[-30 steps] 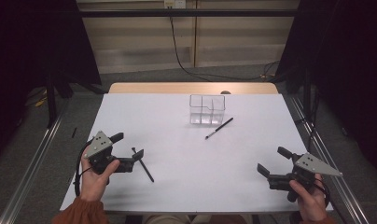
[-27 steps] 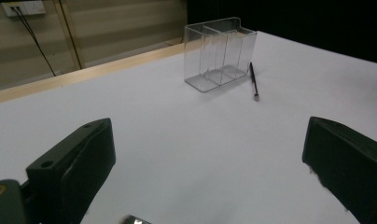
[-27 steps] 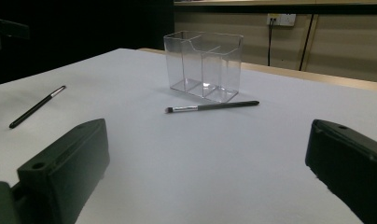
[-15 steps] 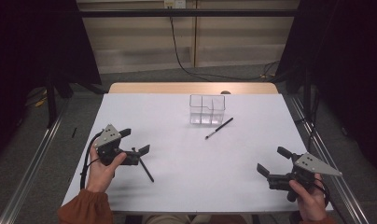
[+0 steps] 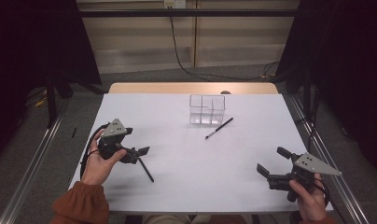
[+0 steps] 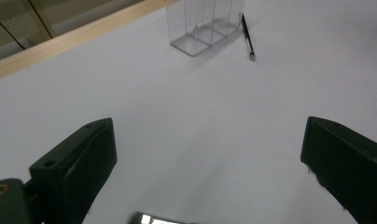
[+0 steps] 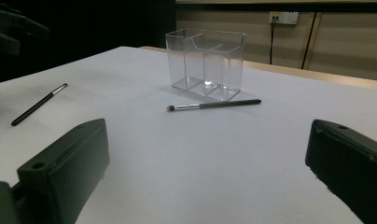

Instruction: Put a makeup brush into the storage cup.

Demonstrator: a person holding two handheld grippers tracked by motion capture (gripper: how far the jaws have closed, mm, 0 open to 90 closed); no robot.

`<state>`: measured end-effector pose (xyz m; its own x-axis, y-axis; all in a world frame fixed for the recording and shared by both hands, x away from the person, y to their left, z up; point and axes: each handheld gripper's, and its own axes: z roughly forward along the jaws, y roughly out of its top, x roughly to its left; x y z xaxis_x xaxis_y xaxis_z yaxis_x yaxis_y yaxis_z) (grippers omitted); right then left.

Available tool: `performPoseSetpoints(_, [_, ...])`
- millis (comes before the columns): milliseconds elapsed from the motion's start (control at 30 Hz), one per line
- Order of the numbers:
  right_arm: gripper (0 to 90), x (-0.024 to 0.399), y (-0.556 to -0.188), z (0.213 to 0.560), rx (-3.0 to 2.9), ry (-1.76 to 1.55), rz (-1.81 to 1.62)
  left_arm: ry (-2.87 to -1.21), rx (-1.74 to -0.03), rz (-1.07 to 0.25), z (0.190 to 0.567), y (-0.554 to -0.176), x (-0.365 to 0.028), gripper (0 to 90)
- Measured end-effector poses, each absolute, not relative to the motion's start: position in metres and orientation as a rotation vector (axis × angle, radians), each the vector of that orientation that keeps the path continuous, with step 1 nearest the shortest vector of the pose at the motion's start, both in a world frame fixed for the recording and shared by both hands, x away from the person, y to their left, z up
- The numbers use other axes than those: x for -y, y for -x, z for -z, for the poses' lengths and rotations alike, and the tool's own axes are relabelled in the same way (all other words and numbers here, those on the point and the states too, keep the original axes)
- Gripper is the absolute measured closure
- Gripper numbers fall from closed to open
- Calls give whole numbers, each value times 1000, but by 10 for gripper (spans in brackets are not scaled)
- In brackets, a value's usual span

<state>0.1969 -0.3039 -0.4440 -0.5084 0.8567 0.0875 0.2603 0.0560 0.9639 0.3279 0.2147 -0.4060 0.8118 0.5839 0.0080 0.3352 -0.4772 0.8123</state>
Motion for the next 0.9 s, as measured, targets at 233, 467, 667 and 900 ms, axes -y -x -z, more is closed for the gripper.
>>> performPoseSetpoints(233, [0, 303, -197, 444, -1827, -1112, -1471, -2192, -663, -261, 408, -331, -215, 39])
performPoseSetpoints(467, [0, 304, -198, 445, -1832, -1111, -1468, -2285, -630, -197, 406, -339, -208, 44])
performPoseSetpoints(667, [0, 303, -198, 445, -1830, -1115, -1472, -2430, -568, -100, 412, -346, -205, 46])
performPoseSetpoints(900, [0, 302, -198, 445, -1839, -1119, -1470, -2487, -521, -36, 409, -350, -199, 41])
